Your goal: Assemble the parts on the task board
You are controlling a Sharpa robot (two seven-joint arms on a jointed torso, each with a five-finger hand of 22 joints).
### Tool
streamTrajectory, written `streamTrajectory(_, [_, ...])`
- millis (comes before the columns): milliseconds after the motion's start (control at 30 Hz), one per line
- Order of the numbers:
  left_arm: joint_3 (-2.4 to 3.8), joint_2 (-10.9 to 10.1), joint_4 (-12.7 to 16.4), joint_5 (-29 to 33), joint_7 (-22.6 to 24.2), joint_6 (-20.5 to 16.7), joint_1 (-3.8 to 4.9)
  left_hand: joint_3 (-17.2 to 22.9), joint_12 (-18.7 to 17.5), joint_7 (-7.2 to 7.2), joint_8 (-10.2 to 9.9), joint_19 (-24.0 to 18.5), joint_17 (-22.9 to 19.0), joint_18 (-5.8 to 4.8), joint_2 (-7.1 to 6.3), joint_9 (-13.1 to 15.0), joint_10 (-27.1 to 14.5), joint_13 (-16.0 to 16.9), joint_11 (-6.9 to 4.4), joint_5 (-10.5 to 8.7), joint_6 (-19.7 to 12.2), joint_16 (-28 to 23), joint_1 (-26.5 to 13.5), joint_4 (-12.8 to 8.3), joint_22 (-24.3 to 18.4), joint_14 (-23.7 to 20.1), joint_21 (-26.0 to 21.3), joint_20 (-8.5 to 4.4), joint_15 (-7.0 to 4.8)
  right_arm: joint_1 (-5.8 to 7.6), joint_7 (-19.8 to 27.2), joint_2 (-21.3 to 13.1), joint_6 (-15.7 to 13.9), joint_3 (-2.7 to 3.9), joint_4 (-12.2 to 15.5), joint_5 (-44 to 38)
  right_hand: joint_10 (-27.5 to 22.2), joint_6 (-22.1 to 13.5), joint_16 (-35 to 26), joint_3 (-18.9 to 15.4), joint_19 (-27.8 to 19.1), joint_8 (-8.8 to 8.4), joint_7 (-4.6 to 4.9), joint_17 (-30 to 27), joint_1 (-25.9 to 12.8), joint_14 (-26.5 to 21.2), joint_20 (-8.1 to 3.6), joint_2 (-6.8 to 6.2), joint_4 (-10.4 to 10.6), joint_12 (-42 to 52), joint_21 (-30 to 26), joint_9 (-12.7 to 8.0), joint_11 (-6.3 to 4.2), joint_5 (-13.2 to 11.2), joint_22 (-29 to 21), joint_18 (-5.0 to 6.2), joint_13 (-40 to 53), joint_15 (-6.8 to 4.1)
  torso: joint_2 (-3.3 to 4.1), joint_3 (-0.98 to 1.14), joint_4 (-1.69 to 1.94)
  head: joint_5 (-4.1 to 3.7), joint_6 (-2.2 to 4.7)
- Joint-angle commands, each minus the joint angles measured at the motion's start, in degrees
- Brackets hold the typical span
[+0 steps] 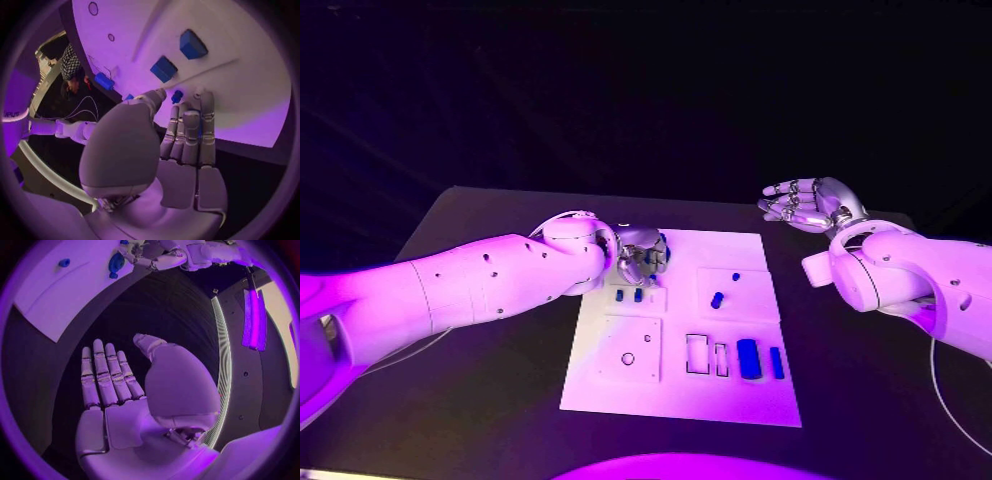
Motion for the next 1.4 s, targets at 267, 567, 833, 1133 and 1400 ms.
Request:
streamTrajectory(267, [0.0, 0.4, -0.1, -0.5, -1.6, 1.9, -0.01, 2.0, 0.0, 0.04, -0.5, 0.3, 0.8, 0.82, 0.63, -0.6, 1.2, -0.6, -0.14, -0.18, 1.6, 1.6, 1.8, -0.4, 0.8, 0.9, 1.4, -0.13, -0.09, -0.01, 0.3, 0.0, 0.9, 0.01, 0.2, -0.2, -0.2, -0.3, -0.2, 0.0, -0.4, -0.18, 4.96, -0.1, -0.2, 0.0, -0.04, 0.26, -0.3, -0.2, 0.0, -0.1, -0.04, -0.1, -0.1, 0.23, -0.1, 0.34, -0.04, -0.02, 0.0, 0.03, -0.09])
streamTrajectory(567, [0.0, 0.5, -0.4, -0.6, -1.9, 2.2, -0.03, 4.4, -0.3, 0.14, -0.8, 0.0, 1.0, 0.82, 0.82, -1.1, 2.2, -1.2, -0.35, -0.27, 2.9, 2.5, 2.9, -1.5, 1.8, 1.2, 2.7, -0.36, -0.29, -0.01, 0.2, 0.0, 1.1, 0.01, 0.2, -0.2, -0.2, -0.3, -0.2, 0.0, -0.4, -0.18, 4.96, -0.1, -0.2, 0.0, -0.04, 0.26, -0.3, -0.2, 0.0, -0.1, -0.04, -0.1, -0.1, 0.23, -0.1, 0.34, -0.08, -0.04, 0.03, -0.04, -0.14])
streamTrajectory(833, [-0.01, 0.8, -0.7, -1.2, -1.9, 2.5, -0.2, 6.5, -0.7, 0.1, -1.3, -0.2, 3.0, 0.85, 0.81, -1.7, 3.5, -1.8, -0.68, -0.27, 3.6, 4.2, 3.3, -2.8, 3.0, 3.0, 4.4, -0.64, -0.62, -0.01, 0.1, 0.1, 1.2, 0.01, 0.1, -0.2, -0.2, -0.3, -0.2, 0.0, -0.4, -0.18, 4.96, -0.1, -0.2, 0.0, -0.04, 0.26, -0.3, -0.2, 0.0, -0.1, -0.04, -0.1, -0.1, 0.23, -0.1, 0.34, -0.06, -0.07, 0.04, -0.12, -0.14])
streamTrajectory(1133, [-0.02, 1.1, -0.8, -1.1, -0.9, 2.3, -0.4, 8.2, -1.0, -0.1, -1.4, -0.4, 4.5, 0.87, 1.0, -1.8, 5.4, -2.2, -1.18, -0.38, 4.9, 5.3, 2.8, -3.9, 4.0, 4.6, 6.0, -0.89, -1.04, -0.01, 0.2, 0.1, 1.3, 0.01, 0.2, -0.2, -0.2, -0.2, -0.2, 0.0, -0.5, -0.16, 4.96, -0.1, -0.2, 0.0, -0.03, 0.34, -0.3, -0.2, 0.0, -0.1, -0.04, -0.1, -0.2, 0.24, -0.1, 0.33, -0.05, -0.02, 0.05, -0.14, -0.16])
streamTrajectory(1400, [-0.02, 1.0, -0.8, -1.0, -0.3, 1.7, -0.55, 9.4, -2.4, -0.71, -1.4, -0.4, 6.5, 0.89, 1.39, -1.4, 8.2, -2.9, -2.0, -0.5, 7.4, 6.5, 1.7, -4.8, 4.8, 6.7, 7.1, -1.39, -1.73, -0.01, 0.2, 0.1, 1.3, 0.01, 0.2, -0.2, -0.2, -0.2, -0.2, 0.0, -0.4, -0.16, 4.96, -0.2, -0.2, 0.0, -0.03, 0.37, -0.3, -0.2, 0.1, -0.1, -0.04, -0.1, -0.2, 0.25, -0.1, 0.33, -0.08, 0.01, 0.01, -0.14, -0.23])
